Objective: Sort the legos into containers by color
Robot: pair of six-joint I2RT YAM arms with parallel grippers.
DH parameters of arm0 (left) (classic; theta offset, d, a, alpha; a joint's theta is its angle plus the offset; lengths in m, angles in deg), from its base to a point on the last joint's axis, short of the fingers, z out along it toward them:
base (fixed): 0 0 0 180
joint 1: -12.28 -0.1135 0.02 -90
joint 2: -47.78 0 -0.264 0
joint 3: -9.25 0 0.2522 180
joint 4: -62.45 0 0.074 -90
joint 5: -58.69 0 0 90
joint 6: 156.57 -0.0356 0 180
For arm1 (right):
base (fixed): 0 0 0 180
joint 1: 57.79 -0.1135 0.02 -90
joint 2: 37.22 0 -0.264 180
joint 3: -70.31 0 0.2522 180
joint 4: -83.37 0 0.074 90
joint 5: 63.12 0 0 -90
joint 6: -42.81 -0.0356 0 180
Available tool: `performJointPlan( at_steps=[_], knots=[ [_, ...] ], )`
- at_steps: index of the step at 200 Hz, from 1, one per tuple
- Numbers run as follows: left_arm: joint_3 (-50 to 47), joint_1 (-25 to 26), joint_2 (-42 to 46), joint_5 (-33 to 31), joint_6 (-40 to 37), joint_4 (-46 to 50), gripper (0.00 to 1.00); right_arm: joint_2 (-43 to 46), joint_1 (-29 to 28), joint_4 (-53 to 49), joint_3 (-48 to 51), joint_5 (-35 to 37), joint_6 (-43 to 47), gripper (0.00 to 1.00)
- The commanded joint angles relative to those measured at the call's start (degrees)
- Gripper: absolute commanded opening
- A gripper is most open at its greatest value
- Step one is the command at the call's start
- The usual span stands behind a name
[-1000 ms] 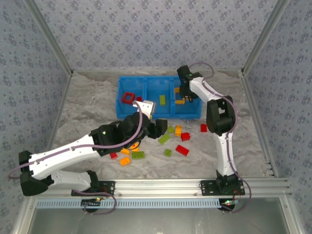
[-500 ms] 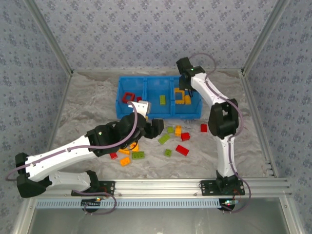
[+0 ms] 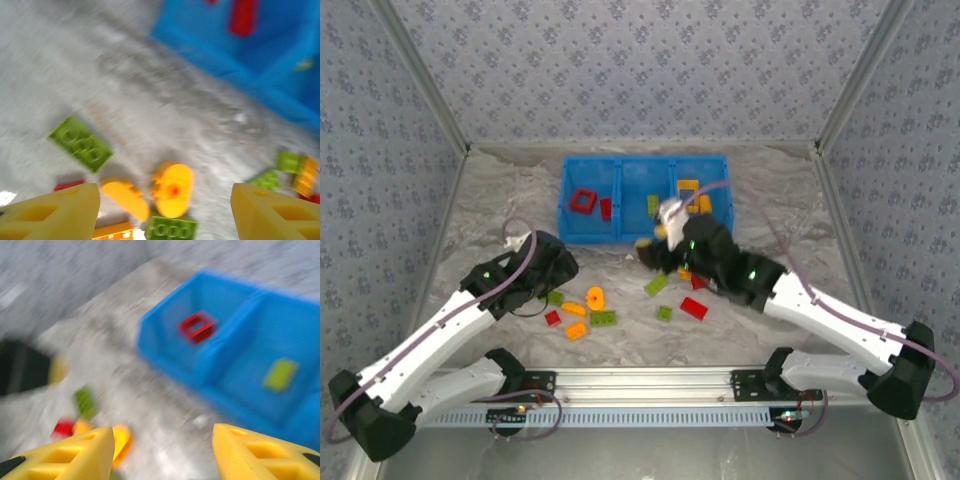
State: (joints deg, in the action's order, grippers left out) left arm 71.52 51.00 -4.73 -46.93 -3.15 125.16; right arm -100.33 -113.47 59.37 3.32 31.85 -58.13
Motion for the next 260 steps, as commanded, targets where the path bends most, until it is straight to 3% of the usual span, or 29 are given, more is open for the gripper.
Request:
performJointPlan(
  at_steps=[1,19,45,96,140,168,230,260],
  knots=[
    [-4.2,-4.7,-0.7,8.0,6.2,-0.5,0.73,1.8,-9.7,14.2,9.3,-4.1,4.4,0.57],
    [-6.3,-7.6,-4.0,7.7,8.0,-1.9,0.78,0.8,-17.3,16.1,12.6,3.1,5.9,0.58],
    [-8.9,-11.4,-10.0,9.2,10.4,-5.0,0.8,-1.1,-21.0,15.6,12.3,5.6,5.2,0.57],
    [-14.8,-17.7,-13.8,10.8,13.1,-15.6,0.73,-3.7,-22.8,14.9,10.0,6.9,4.2,0.57],
    [-14.8,-18.3,-17.4,10.2,13.3,-17.8,0.72,-6.4,-23.6,14.9,8.8,6.8,2.9,0.57],
    [-15.4,-18.5,-19.6,10.6,13.6,-19.8,0.66,-7.5,-24.2,14.9,8.3,7.0,2.2,0.57],
    [-15.6,-18.5,-17.9,8.5,14.2,-18.9,0.36,-7.0,-24.3,14.1,7.0,10.1,2.5,0.57],
    [-12.2,-18.3,-13.5,7.0,11.3,-15.7,0.32,-4.9,-23.6,12.4,6.5,14.1,2.4,0.57]
  ],
)
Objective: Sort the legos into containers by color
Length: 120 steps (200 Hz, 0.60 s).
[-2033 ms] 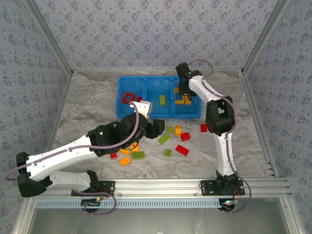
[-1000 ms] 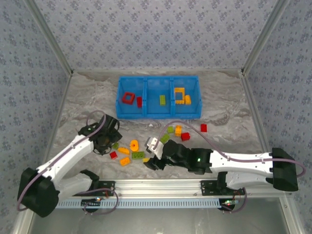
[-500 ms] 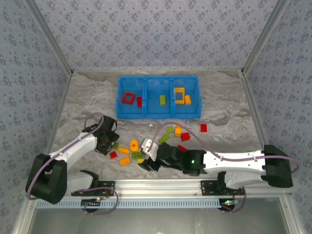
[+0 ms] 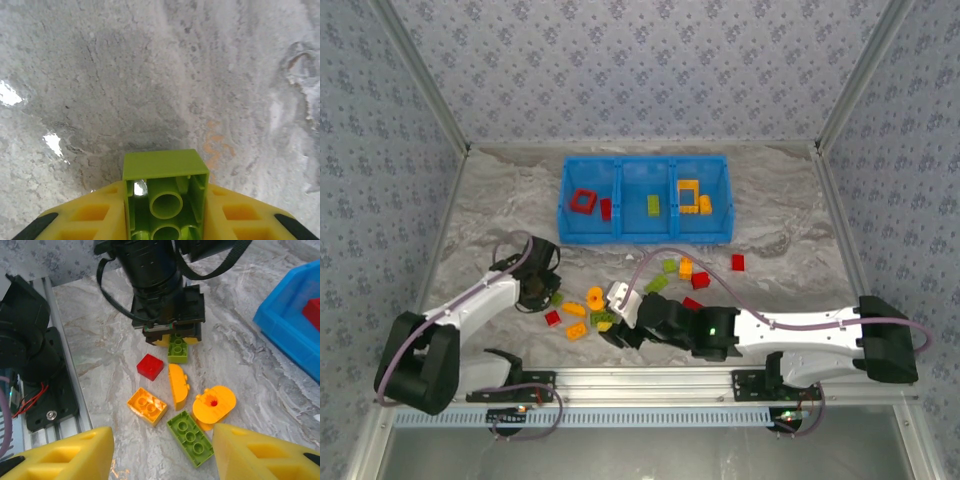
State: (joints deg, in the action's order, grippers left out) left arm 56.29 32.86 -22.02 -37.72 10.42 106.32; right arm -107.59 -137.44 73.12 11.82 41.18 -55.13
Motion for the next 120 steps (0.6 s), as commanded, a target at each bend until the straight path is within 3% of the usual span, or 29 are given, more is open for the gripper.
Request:
performJointPlan(
  at_steps=[1,31,58,120],
  knots=[
    [3.3,-0.1,3.9,-2.3,-2.5,3.2,0.32,2.5,0.5,-1.3,-2.0,4.9,-0.6,0.57],
    [12.8,4.6,6.5,-5.2,-9.7,6.2,0.32,8.5,1.8,0.0,-1.0,11.8,0.3,0.57],
    [22.5,10.1,2.8,-7.5,-16.6,7.5,0.31,13.3,3.6,0.9,-1.3,18.4,1.6,0.57],
    [49.2,20.0,-20.2,-8.8,-31.5,9.6,0.31,16.0,7.1,-1.0,-3.0,28.5,0.3,0.57]
  ],
)
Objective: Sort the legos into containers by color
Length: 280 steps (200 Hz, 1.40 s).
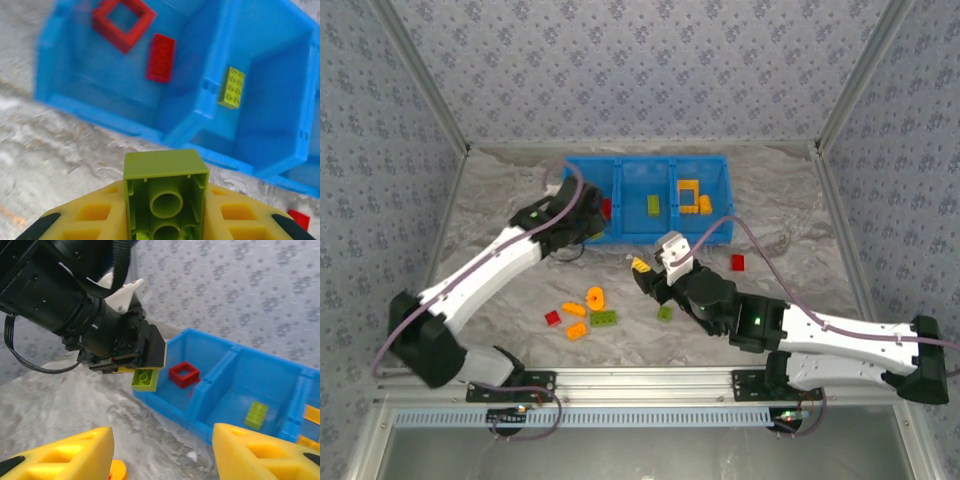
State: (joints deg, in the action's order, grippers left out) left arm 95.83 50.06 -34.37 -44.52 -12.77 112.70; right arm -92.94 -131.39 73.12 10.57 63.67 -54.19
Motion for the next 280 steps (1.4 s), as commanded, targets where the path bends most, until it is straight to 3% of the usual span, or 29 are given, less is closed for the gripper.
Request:
performJointPlan(
  at_steps=[1,74,122,180,228,280],
  knots=[
    [10.2,2.9,-8.3,-2.0,-8.4,3.6,0.31,1.4,1.1,-1.1,-1.7,6.1,-0.7,0.57],
    [46.9,3.5,-41.2,-6.8,-14.5,17.5,0.32,4.7,4.0,-4.4,0.0,7.3,-6.4,0.57],
    [54.2,2.6,-51.3,-7.8,-11.5,20.5,0.34,7.6,5.7,-5.9,2.0,6.8,-9.2,0.57],
    [50.8,1.2,-53.6,-1.9,-10.5,15.8,0.4,7.8,7.1,-8.6,3.6,6.6,-12.7,0.56],
    [51.1,1.3,-53.4,-0.9,-10.6,16.5,0.59,8.0,8.6,-11.7,4.5,5.8,-15.8,0.57],
    [51.0,2.7,-45.4,-2.9,-9.8,16.6,0.61,7.9,13.2,-24.4,3.5,5.1,-25.6,0.55]
  ],
)
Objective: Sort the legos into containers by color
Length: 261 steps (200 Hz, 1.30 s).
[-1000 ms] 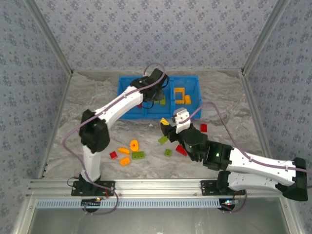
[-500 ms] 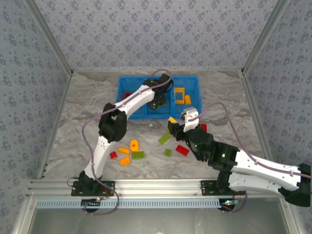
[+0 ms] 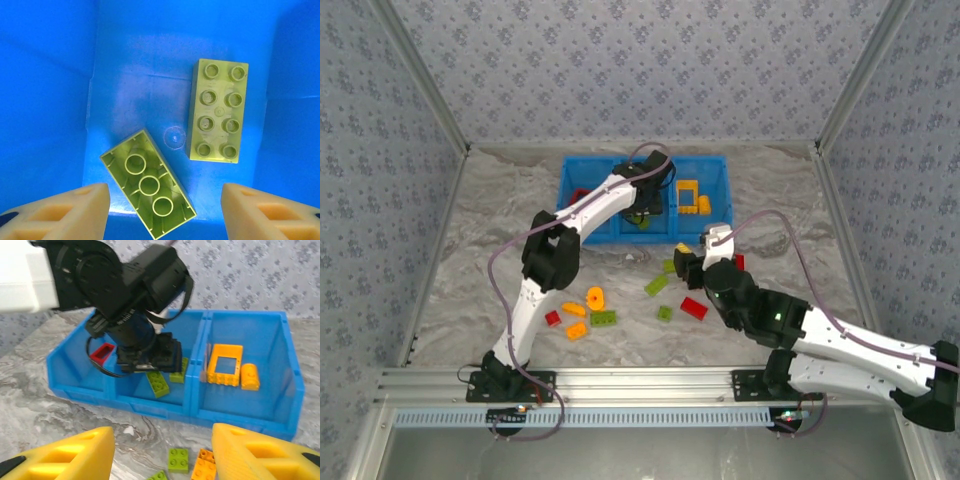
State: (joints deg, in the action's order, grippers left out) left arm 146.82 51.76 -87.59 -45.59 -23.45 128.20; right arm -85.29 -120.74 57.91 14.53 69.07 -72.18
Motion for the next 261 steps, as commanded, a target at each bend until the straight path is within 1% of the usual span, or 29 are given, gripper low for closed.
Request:
performJointPlan(
  at_steps=[1,23,38,51,66,76,97,112,136,148,161,182,201,233,261],
  knots=[
    [0.0,1.0,8.1,-1.9,0.8,1.1,0.61,0.1,2.8,-9.6,-0.5,-0.5,-8.0,0.55],
    [-0.1,3.0,13.7,-3.4,1.8,0.5,0.62,-3.7,9.4,-18.0,-2.9,-6.1,-14.0,0.53],
    [-0.6,4.9,18.1,-5.7,2.5,0.7,0.62,-7.3,13.9,-20.6,-4.3,-11.0,-16.0,0.52],
    [-3.6,7.0,23.2,-8.1,2.2,-0.6,0.63,-11.6,17.4,-22.1,-5.9,-15.4,-17.2,0.51],
    [-11.2,9.7,31.0,-9.5,0.4,-5.1,0.63,-16.3,19.9,-22.5,-7.6,-18.8,-17.7,0.49],
    [-18.8,11.8,36.6,-9.6,-1.6,-9.5,0.64,-18.9,20.8,-21.9,-8.1,-20.3,-18.0,0.49],
    [-32.9,16.4,48.5,-9.1,-4.8,-17.8,0.65,-23.7,22.7,-18.3,-8.3,-23.8,-17.9,0.48],
    [-41.8,19.2,56.1,-7.4,-5.6,-22.2,0.65,-27.4,24.3,-16.0,-8.5,-26.5,-17.4,0.5],
    [-53.7,24.4,66.2,-7.5,-6.4,-26.4,0.65,-33.7,26.5,-13.9,-10.2,-30.5,-16.0,0.53],
    [-58.7,27.2,70.7,-8.7,-5.6,-27.6,0.65,-36.0,27.0,-13.2,-11.1,-31.7,-15.6,0.54],
    [-62.7,28.9,74.8,-9.3,-4.3,-28.0,0.65,-37.9,27.3,-12.4,-11.8,-32.7,-15.7,0.55],
    [-66.3,30.2,78.6,-10.4,-2.1,-25.8,0.65,-39.9,27.8,-10.8,-12.1,-33.6,-16.0,0.56],
    [-67.0,30.7,80.2,-11.0,-1.4,-24.2,0.64,-41.7,28.9,-10.2,-12.3,-34.4,-16.3,0.57],
    [-66.6,30.9,80.4,-11.8,-2.0,-23.6,0.64,-44.6,29.2,-9.1,-13.3,-35.5,-16.0,0.57],
    [-65.6,31.0,79.0,-11.2,-2.7,-23.6,0.64,-46.6,29.3,-9.5,-14.1,-34.8,-16.1,0.57]
  ],
)
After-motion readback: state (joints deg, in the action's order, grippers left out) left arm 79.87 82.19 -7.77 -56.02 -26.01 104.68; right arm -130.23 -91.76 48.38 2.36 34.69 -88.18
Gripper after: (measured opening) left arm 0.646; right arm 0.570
